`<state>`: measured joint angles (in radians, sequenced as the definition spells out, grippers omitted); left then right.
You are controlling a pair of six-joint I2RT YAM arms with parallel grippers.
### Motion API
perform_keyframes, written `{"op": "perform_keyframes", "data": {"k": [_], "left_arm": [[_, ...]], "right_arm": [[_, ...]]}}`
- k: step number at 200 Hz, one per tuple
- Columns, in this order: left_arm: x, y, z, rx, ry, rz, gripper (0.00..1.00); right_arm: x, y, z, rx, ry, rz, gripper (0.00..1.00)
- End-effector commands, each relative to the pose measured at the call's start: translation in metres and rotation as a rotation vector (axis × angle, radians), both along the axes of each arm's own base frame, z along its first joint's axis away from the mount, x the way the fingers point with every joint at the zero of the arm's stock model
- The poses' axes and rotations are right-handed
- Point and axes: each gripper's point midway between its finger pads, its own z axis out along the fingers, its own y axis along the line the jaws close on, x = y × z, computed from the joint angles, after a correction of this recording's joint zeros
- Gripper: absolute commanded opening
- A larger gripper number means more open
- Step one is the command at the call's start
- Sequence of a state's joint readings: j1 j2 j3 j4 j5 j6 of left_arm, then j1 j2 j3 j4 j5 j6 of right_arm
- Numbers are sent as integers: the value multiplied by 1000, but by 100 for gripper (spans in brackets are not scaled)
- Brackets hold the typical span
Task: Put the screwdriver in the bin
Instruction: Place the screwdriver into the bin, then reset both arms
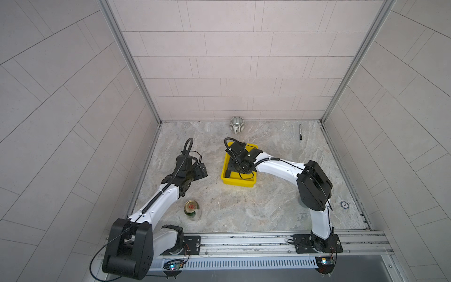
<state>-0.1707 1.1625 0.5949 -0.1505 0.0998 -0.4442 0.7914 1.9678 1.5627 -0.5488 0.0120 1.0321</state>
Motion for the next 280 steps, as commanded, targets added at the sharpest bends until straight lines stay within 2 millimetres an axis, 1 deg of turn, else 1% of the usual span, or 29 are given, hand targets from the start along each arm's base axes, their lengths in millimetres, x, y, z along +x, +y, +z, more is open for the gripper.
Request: {"op": "perform_keyframes", "data": {"k": [1,19,34,44,54,56,57,58,61,73,87,102,104,116,118,133,148,159,175,184,189,194,211,223,224,233,255,268,280], "left_arm": [[-3,2,-1,12,-1,4,95],[-4,2,0,10,-4,5,95],[-4,2,0,10,-3,7,95],[-3,2,0,9,-4,10,95],[-4,2,0,6,-5,11,95],[-4,2,-1,6,-4,11,95],[-4,2,-1,6,-4,11,95],[-4,2,0,6,-4,10,95],[-4,2,-1,5,-4,12,95],[-4,2,-1,5,-3,15,95],[-3,2,0,5,-5,14,95],[-3,2,-1,7,-3,15,95],[-4,2,-2,7,-1,14,95],[-3,2,-2,7,-1,16,95],[-3,2,-2,7,0,16,95],[-3,3,-3,8,5,18,95],[-4,3,-2,9,6,19,95],[-4,4,-2,12,3,21,95],[-5,5,-1,13,-1,25,95],[-5,5,0,14,-5,27,95],[-5,5,0,15,-6,29,95],[-6,5,0,15,-5,30,95],[-6,6,0,15,-4,31,95],[-6,6,-1,16,-3,32,95],[-6,6,-1,16,-3,31,95],[-6,6,0,18,-4,32,95],[-6,7,0,19,-5,36,95],[-6,7,0,19,-6,36,95],[-6,7,0,19,-4,36,95]], "right_arm": [[2,-34,44,-55,-78,-1,45],[0,-74,63,-148,-116,4,49],[-2,-113,78,-234,-147,15,58],[-6,-142,84,-301,-162,12,62],[-12,-173,89,-401,-188,4,66],[-12,-180,93,-426,-205,-6,66],[-14,-181,90,-434,-199,1,66],[-13,-186,94,-454,-215,-11,67],[-15,-195,96,-493,-230,-18,68],[-25,-223,101,-623,-282,-22,70],[-33,-239,107,-684,-358,-7,71],[-40,-247,114,-677,-442,-3,76],[-42,-248,115,-675,-452,0,77],[-48,-254,127,-665,-504,-1,97],[-48,-256,129,-664,-510,-7,99],[-51,-272,147,-639,-548,-70,99],[-47,-284,153,-597,-544,-75,99],[-41,-305,157,-585,-528,-139,99],[-32,-345,158,-636,-516,-283,99],[-29,-367,155,-687,-518,-369,100],[-27,-375,154,-707,-531,-412,100],[-25,-382,147,-728,-540,-437,99],[-16,-390,121,-761,-597,-446,100],[-13,-389,104,-753,-648,-450,99],[-15,-389,98,-755,-642,-445,99],[-15,-385,81,-729,-677,-426,100],[-13,-367,62,-681,-822,-323,99],[-14,-369,56,-689,-852,-337,100],[-11,-370,49,-720,-816,-316,99]]}}
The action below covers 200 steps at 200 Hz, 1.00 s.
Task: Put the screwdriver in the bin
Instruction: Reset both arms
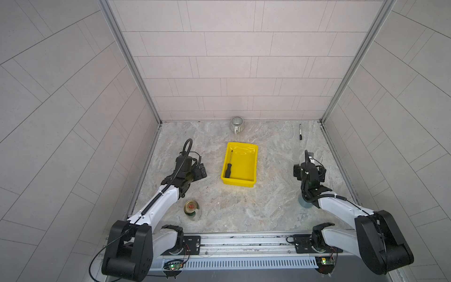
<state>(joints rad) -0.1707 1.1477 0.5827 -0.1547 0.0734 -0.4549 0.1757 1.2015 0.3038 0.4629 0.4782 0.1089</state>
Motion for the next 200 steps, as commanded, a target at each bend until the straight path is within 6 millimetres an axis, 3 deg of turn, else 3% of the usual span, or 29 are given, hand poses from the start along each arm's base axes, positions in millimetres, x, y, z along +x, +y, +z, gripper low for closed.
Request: {"op": "perform_keyframes", "data": {"k": [1,86,200], "left_arm": [[-3,2,1,8,-2,11,95],[-1,2,-1,9,7,12,95],[1,0,-5,7,22,9,95]], "right_arm": [[28,7,55,-21,-246,44,99],[51,1,16,-70,-175,7,99],[62,-5,6,-7,-128,21,100]]}}
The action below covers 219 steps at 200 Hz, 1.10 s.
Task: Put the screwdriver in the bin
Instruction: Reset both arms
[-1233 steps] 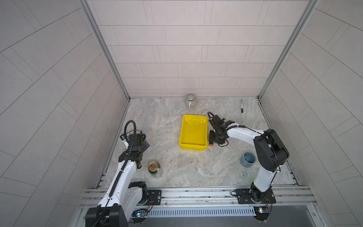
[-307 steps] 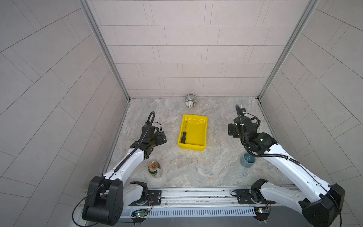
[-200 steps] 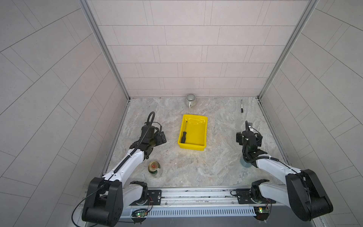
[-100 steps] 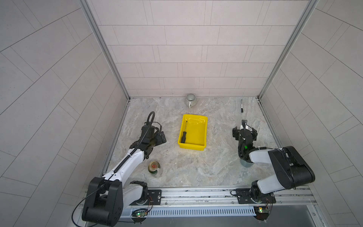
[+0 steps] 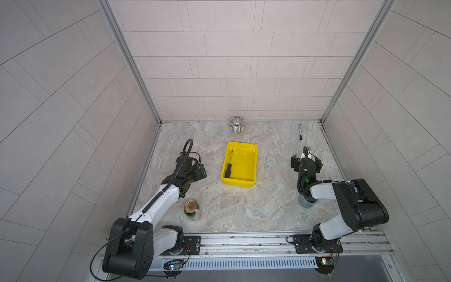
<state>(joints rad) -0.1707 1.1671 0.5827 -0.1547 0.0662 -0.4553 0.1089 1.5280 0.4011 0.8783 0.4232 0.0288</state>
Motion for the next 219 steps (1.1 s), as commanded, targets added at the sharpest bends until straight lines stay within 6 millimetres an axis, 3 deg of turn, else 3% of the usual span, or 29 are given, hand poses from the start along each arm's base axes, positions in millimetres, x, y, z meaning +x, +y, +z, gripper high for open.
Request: {"op": "perform_keyframes", "data": {"k": [1,31,79,121,144,171,196,219], "left_arm": [[1,-1,1,-1,4,4,95],[2,-1,1,-1,7,3,95],[0,4,0,14,10,26,95],[2,22,4,81,-4,111,100],[13,24,21,103,-25,115,100],[34,31,65,130,-105,165,100],[45,60,92,313,-196,240,100],[33,95,89,541,-230,333,100]], "right_arm": [[1,1,-5,10,20,10,100],[-1,17,-11,9,-36,112,100],[-2,13,-12,-3,-24,80,99],[-2,13,-11,-2,-22,80,99],[-2,13,-11,-2,-22,79,100],[-2,13,-12,-2,-19,80,100],[-2,12,-12,-3,-20,79,100],[-2,13,-12,-3,-19,80,100]]}}
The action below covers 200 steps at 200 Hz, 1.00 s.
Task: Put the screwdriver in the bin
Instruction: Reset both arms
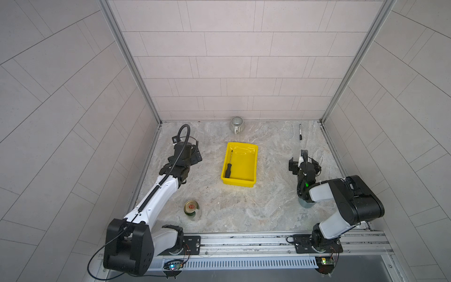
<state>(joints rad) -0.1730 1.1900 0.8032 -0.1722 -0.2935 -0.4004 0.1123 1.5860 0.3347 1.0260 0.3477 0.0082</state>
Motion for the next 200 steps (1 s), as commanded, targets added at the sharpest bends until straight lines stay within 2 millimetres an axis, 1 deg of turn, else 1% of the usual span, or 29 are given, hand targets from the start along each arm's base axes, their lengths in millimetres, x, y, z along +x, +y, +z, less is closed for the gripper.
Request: {"op": "perform_keyframes", "data": {"k": [1,13,21,41,60,70,90,92,96,144,157,178,192,200], "left_arm": [[-15,44,-2,285,-6,139,100],[-16,51,-13,391,-42,127,100],[-16,50,-19,436,-75,97,100],[-20,35,-39,401,-130,-2,100],[-19,23,-48,371,-191,-76,100],[-16,20,-46,381,-211,-91,100],[-13,20,-49,391,-213,-95,100],[-17,20,-56,391,-197,-97,100],[-17,21,-58,388,-196,-95,100],[-1,7,-57,382,-271,-161,100],[-1,9,-61,352,-296,-148,100],[0,16,-69,357,-336,-117,100],[-1,19,-80,353,-342,-94,100],[3,22,-78,366,-332,-77,100]], "right_arm": [[2,0,3,-11,-7,-1,100],[2,0,3,-11,-7,-2,100],[2,0,3,-11,-8,-1,99],[2,0,3,-10,-8,-1,99],[2,0,3,-11,-8,-1,100],[2,0,3,-11,-7,-1,99],[2,0,3,-10,-7,-1,99],[2,0,3,-10,-7,-1,100],[2,0,3,-10,-7,-2,100],[2,0,3,-11,-7,-1,99],[2,0,4,-11,-9,-2,100],[2,0,3,-10,-8,-1,99],[2,0,3,-9,-7,0,99],[2,0,3,-9,-8,0,100]]}}
